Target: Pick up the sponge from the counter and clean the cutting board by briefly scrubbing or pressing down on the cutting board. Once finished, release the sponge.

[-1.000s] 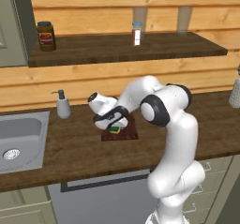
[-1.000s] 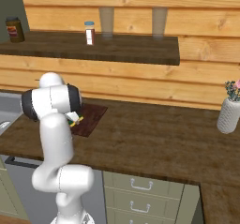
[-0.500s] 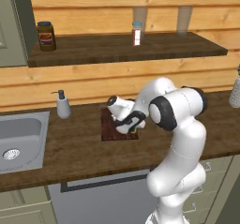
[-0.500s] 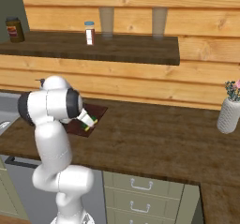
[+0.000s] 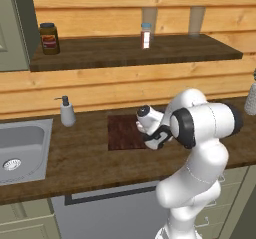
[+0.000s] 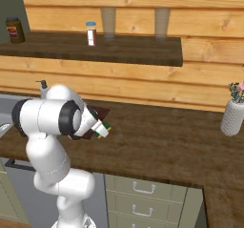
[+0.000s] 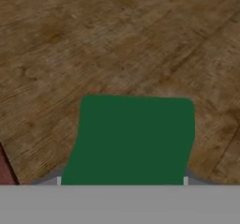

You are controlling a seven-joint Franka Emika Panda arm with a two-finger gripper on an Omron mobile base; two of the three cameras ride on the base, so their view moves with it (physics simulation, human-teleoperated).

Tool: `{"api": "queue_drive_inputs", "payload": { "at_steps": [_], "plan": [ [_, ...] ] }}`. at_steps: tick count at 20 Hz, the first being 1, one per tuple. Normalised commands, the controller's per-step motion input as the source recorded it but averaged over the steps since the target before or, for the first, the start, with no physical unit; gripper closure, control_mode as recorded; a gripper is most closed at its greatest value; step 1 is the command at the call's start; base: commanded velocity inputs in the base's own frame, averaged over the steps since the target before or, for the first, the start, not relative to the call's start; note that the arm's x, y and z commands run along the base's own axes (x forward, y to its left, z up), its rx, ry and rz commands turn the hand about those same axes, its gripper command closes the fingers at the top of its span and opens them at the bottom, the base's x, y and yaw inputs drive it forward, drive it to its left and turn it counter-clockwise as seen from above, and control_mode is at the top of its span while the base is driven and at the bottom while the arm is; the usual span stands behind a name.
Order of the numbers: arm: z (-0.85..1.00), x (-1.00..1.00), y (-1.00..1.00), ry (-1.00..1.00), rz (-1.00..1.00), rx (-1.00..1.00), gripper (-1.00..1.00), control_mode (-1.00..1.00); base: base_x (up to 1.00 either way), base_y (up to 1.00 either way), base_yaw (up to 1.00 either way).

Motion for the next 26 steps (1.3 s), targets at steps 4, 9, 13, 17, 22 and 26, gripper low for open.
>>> {"api": "queue_drive_inputs", "payload": {
  "at_steps": [4, 9, 13, 17, 22, 26],
  "plan": [
    [0.22, 0.0, -0.35, 0.0, -0.08, 0.18, 1.0, -1.0, 0.0, 0.0, 0.0],
    [0.0, 0.0, -0.19, 0.0, -0.04, 0.07, 1.0, -1.0, 0.0, 0.0, 0.0],
    [-0.01, 0.0, -0.08, 0.0, -0.01, 0.0, 1.0, -1.0, 0.0, 0.0, 0.0],
    [-0.04, 0.0, -0.1, 0.0, 0.0, 0.0, 1.0, -1.0, 0.0, 0.0, 0.0],
    [-0.05, 0.0, -0.08, 0.0, 0.0, 0.0, -1.0, -1.0, 0.0, 0.0, 0.0],
    [0.0, 0.0, -0.09, 0.0, 0.0, 0.0, -1.0, -1.0, 0.0, 0.0, 0.0]
  ]
}}
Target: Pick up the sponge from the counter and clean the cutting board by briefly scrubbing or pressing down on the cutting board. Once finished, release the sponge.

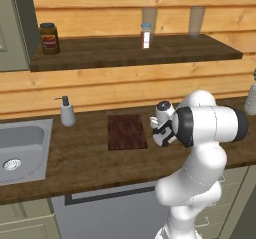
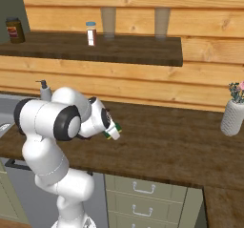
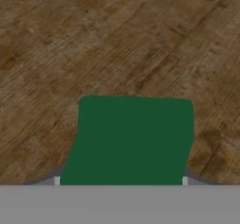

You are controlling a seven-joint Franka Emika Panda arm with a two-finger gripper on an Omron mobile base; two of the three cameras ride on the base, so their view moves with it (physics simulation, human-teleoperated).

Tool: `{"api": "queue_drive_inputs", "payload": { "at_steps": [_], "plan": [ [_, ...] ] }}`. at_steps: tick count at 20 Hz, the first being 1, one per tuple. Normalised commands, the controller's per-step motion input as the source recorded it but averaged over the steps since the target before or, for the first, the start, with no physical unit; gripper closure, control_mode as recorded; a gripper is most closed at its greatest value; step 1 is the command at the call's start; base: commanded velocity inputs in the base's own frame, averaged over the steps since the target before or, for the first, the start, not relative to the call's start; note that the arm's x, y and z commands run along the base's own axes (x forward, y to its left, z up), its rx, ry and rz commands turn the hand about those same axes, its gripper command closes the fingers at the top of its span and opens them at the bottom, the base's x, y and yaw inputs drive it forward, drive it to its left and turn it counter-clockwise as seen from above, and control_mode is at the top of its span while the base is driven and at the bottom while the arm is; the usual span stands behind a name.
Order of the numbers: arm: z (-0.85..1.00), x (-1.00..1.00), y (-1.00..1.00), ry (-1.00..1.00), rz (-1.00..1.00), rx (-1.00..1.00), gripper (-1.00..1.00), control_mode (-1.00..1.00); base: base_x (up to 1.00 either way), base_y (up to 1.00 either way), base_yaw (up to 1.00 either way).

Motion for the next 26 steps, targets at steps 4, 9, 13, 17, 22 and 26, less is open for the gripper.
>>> {"api": "queue_drive_inputs", "payload": {
  "at_steps": [4, 9, 13, 17, 22, 26],
  "plan": [
    [0.0, 0.0, -0.06, 0.0, 0.0, 0.01, -1.0, -1.0, 0.0, 0.0, 0.0],
    [0.0, 0.0, 0.0, 0.0, 0.0, 0.0, -1.0, -1.0, 0.0, 0.0, 0.0],
    [0.12, -0.08, 0.0, 0.0, 0.0, 0.0, -1.0, -1.0, 0.0, 0.0, 0.0],
    [0.4, -0.31, 0.0, -0.06, 0.0, 0.0, -1.0, -1.0, 0.0, 0.0, 0.0],
    [0.59, -0.31, 0.0, -0.12, 0.0, 0.0, -1.0, -1.0, 0.0, 0.0, 0.0],
    [0.57, -0.23, 0.0, -0.09, 0.0, 0.0, -1.0, -1.0, 0.0, 0.0, 0.0]
  ]
}}
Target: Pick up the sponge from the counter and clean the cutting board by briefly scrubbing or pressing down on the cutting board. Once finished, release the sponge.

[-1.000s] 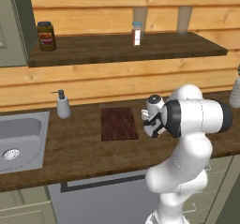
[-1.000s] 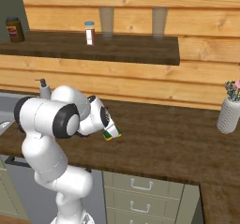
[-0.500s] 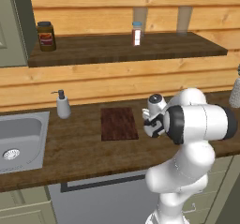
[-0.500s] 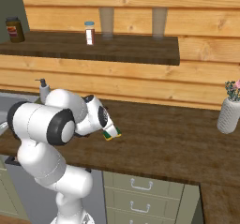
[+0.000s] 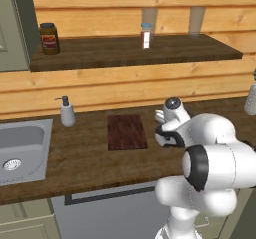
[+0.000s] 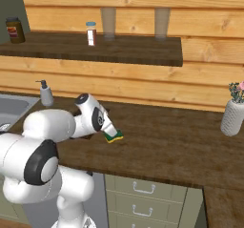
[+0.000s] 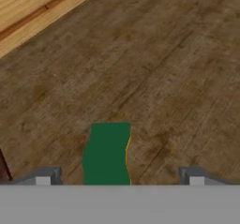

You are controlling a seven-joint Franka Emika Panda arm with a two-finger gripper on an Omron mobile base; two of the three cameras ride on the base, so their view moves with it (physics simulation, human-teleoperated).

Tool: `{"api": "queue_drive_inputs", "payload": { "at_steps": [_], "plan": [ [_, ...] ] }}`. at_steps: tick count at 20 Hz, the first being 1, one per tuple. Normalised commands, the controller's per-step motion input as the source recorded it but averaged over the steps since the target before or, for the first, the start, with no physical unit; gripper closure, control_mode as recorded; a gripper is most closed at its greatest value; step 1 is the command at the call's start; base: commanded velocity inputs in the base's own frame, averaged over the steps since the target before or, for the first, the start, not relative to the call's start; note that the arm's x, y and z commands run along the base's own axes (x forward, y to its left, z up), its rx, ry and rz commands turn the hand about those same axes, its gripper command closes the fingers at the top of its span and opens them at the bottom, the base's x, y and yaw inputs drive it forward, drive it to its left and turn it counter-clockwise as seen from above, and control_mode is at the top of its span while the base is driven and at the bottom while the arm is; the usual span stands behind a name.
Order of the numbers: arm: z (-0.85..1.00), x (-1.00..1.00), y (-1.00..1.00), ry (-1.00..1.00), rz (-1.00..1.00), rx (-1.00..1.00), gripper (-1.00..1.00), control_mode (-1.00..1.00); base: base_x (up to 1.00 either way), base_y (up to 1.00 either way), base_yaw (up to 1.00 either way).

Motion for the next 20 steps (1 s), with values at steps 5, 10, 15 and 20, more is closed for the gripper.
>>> {"api": "queue_drive_inputs", "payload": {
  "at_steps": [5, 10, 15, 20],
  "plan": [
    [0.45, -0.2, -0.02, -0.05, 0.0, 0.0, -1.0, -1.0, 0.0, 0.0, 0.0],
    [0.33, -0.29, -0.26, -0.01, 0.0, 0.02, -1.0, -1.0, 0.0, 0.0, 0.0],
    [0.2, -0.35, -0.43, 0.0, 0.0, 0.06, -1.0, -1.0, 0.0, 0.0, 0.0],
    [0.12, -0.39, -0.47, 0.0, 0.0, 0.06, -1.0, -1.0, 0.0, 0.0, 0.0]
  ]
}}
